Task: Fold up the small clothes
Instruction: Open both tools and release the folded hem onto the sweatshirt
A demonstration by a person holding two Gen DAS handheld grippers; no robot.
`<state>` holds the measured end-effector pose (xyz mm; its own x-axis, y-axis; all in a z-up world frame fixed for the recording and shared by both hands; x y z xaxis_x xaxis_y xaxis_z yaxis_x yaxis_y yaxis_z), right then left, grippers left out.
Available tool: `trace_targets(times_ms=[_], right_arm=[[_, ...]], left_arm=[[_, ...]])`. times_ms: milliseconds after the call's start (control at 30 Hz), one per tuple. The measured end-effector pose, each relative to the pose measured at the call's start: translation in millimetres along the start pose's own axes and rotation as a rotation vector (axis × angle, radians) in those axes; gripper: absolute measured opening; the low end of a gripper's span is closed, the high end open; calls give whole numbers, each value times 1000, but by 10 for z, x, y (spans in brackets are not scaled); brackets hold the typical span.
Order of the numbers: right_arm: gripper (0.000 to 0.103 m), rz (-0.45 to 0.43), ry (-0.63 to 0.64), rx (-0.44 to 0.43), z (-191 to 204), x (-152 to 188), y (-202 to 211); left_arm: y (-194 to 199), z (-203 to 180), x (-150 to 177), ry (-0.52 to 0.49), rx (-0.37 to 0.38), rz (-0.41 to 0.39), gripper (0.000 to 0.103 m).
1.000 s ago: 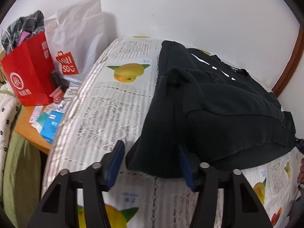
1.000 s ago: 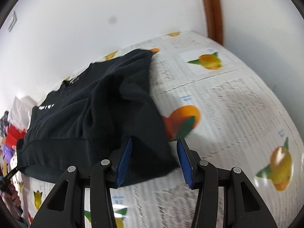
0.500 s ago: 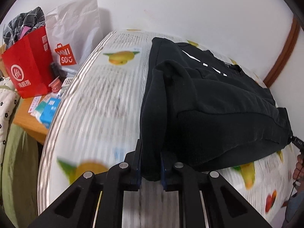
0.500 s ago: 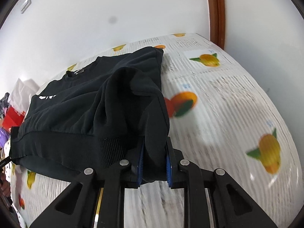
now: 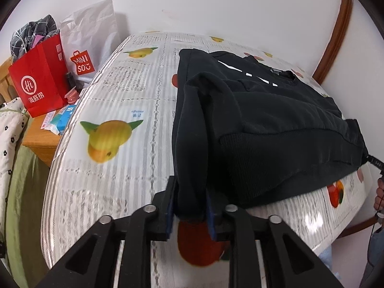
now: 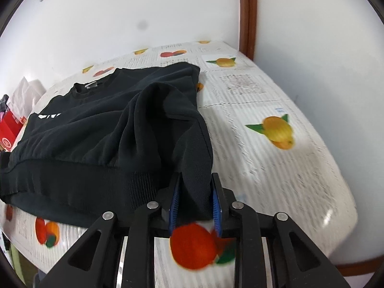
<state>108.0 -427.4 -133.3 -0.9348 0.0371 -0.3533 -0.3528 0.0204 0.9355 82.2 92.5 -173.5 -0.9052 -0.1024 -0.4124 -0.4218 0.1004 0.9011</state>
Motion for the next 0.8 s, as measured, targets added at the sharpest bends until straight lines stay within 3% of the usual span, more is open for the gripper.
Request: trace_targets(times_ms=[167,333,533,600,800], right_arm=[[30,-67,-28,-44,17,151,328],[31,-81,24,-71,258,194,378],[34,-48,39,-91,462,231,201],[34,-37,25,-95,473,234,107],[34,-13,-32,-118,433,235,-61]], left_arm=[[141,36,134,11,26,-52,54],[365,29,191,9,35,-121,55],[527,-143,174,-50,123,-184,55],[461,-199,127,-58,105,-175,55],[137,-248,-55,-28,147,-99,53]])
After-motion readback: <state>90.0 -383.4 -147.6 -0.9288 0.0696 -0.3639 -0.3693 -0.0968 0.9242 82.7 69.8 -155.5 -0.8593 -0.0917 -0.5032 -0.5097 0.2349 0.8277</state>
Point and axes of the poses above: each gripper's, at about its wrist camera, not at the fingertips, and y roughly against the way its jaws point, z to its left, x to its underside, the point moved 1 cm from there along -y, roughly the way its jaws point, and after that the axes turned 12 degrees about z, right-handed, at the moved point
